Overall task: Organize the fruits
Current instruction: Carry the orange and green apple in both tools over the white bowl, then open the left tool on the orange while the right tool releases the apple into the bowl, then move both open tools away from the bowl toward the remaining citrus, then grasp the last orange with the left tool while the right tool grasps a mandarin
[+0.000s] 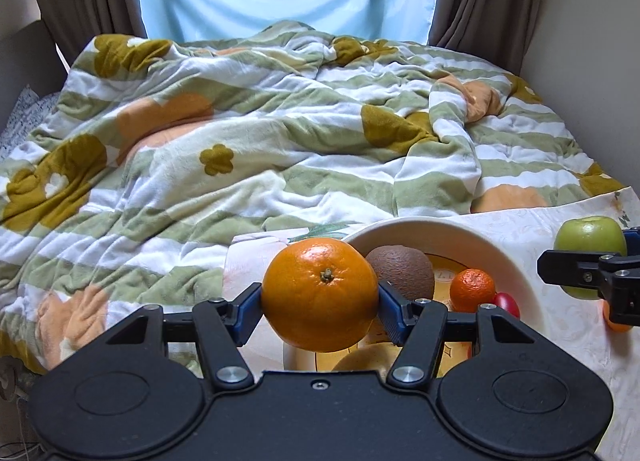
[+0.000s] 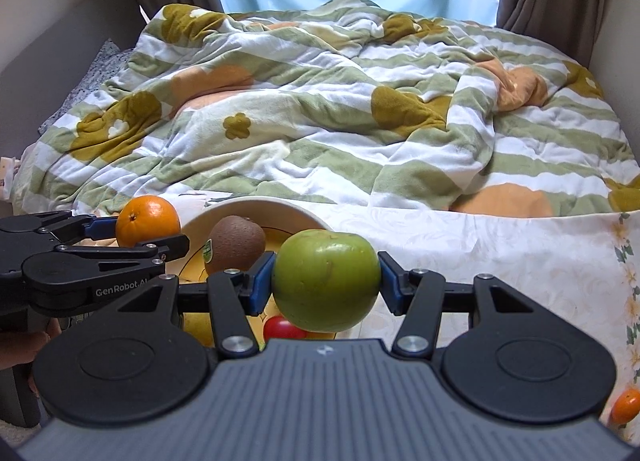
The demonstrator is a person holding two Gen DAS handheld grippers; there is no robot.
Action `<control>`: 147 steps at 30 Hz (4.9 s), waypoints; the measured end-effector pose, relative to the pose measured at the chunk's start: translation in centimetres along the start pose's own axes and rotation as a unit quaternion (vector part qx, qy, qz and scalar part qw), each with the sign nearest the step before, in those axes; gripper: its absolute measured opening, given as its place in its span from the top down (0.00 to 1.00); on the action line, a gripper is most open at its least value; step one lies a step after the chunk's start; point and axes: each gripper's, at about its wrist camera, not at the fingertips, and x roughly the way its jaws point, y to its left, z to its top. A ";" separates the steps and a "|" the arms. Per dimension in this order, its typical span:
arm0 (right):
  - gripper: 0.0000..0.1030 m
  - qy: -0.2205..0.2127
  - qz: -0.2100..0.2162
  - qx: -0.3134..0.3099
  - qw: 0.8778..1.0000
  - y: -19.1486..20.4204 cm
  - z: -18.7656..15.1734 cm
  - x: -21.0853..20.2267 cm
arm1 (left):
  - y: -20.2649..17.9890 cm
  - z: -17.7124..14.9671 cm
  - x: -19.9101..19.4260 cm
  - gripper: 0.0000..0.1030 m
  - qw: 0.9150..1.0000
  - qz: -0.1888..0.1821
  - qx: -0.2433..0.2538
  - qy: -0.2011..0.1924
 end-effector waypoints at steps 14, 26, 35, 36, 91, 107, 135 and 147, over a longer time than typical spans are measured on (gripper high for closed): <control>0.33 0.009 -0.001 0.010 1.000 0.2 0.5 1.5 | 0.0 0.6 -0.1 0.06 1.000 -0.002 0.005 -0.023; 0.33 0.007 0.013 -0.006 1.000 1.5 1.5 2.5 | 0.5 -1.6 -3.2 0.06 0.999 0.028 0.015 -0.030; 0.33 0.025 0.035 -0.070 0.997 3.6 -0.4 4.6 | 0.8 -3.4 -4.3 0.06 0.999 0.041 0.000 -0.035; 0.33 0.027 0.042 -0.068 0.996 3.7 -0.6 4.8 | 0.7 -3.5 -4.4 0.06 0.999 0.041 -0.001 -0.035; 0.00 -0.089 -0.051 0.034 0.994 -15.1 -11.9 -17.4 | -18.6 -9.5 -16.9 0.06 0.989 0.083 0.019 -0.120; 0.00 -0.049 -0.084 0.153 0.983 -27.2 -14.4 -15.3 | -29.7 -5.9 -7.0 0.06 0.988 -0.002 0.142 -0.064; 0.11 0.041 -0.124 0.227 0.965 -28.6 -14.7 -5.7 | -31.8 -4.2 5.0 0.35 0.970 -0.079 0.225 0.040; 0.49 0.056 -0.121 0.213 0.968 -28.1 -14.4 -4.7 | -31.7 -4.2 4.8 0.37 0.972 -0.078 0.217 0.042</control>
